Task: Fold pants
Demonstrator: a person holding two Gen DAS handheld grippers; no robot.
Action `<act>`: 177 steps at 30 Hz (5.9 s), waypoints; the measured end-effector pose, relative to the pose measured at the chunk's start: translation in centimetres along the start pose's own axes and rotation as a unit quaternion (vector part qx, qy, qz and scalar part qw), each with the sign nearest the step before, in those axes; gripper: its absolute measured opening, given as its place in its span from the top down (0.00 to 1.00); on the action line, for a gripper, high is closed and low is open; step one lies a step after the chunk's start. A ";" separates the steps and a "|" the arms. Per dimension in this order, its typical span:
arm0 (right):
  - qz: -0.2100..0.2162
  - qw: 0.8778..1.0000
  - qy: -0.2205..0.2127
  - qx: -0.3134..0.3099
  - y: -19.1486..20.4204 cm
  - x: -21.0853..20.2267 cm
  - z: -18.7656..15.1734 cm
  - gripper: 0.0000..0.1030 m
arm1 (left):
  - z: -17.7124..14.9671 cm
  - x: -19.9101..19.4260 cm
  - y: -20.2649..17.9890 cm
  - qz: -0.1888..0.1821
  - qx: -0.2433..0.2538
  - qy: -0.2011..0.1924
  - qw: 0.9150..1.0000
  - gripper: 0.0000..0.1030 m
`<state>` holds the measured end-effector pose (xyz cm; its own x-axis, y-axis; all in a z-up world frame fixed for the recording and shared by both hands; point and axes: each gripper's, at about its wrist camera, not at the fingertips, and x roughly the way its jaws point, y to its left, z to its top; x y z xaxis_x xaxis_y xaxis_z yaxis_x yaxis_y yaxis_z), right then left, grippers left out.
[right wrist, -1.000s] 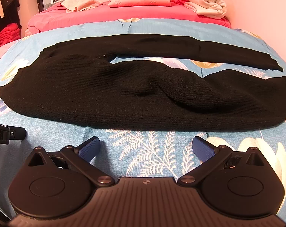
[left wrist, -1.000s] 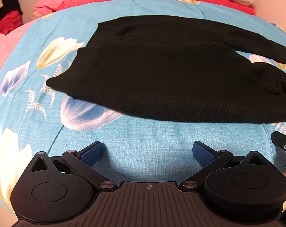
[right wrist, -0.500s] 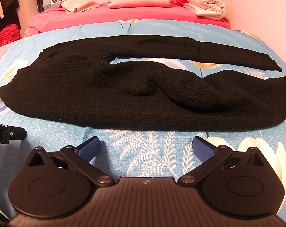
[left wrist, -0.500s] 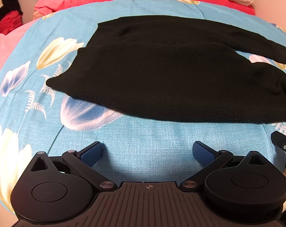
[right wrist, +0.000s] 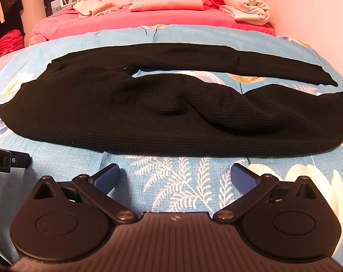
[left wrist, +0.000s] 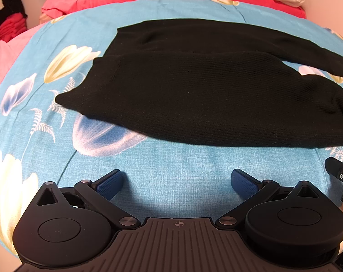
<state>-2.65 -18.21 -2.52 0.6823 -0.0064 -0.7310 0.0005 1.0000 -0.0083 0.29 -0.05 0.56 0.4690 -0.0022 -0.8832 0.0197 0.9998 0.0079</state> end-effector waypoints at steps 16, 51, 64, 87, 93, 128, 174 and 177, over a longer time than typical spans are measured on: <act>-0.002 1.000 -0.006 0.001 0.0 -0.1 -0.2 0.00 | 0.0 0.0 0.0 0.000 0.000 -0.001 1.000 0.00; 0.066 0.995 -0.067 -0.018 -1.9 -1.9 -2.4 0.00 | -0.6 -3.0 1.8 -0.053 0.007 -0.032 0.998 0.00; 0.073 0.984 -0.109 0.119 -8.2 -2.1 1.1 0.23 | 5.9 1.6 5.3 -0.005 -0.064 -0.085 0.994 0.00; -0.131 0.883 -0.247 0.378 -33.1 -2.8 0.3 0.93 | 2.2 3.5 4.6 0.020 -0.028 -0.163 0.986 0.00; -0.132 0.863 -0.193 0.448 -36.5 -1.4 -3.5 0.76 | 2.1 3.5 4.6 0.019 -0.027 -0.165 0.986 0.00; 0.183 0.958 -0.125 -0.180 -4.1 -5.2 -3.3 0.77 | 1.7 3.4 4.8 0.015 -0.028 -0.179 0.983 0.00; -0.095 0.972 -0.204 0.072 -18.2 -7.8 -1.0 0.35 | 2.5 -0.7 2.6 -0.043 -0.008 -0.193 0.980 0.00; 0.019 0.985 -0.170 0.030 -13.5 -6.7 0.1 0.54 | 3.2 -0.4 0.0 -0.062 0.027 -0.193 0.979 0.00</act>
<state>-7.16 -31.69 2.49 0.8878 0.0238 -0.4596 0.0060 0.9980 0.0633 2.89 -0.15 2.40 0.7586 -0.1425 -0.6357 0.1402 0.9886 -0.0543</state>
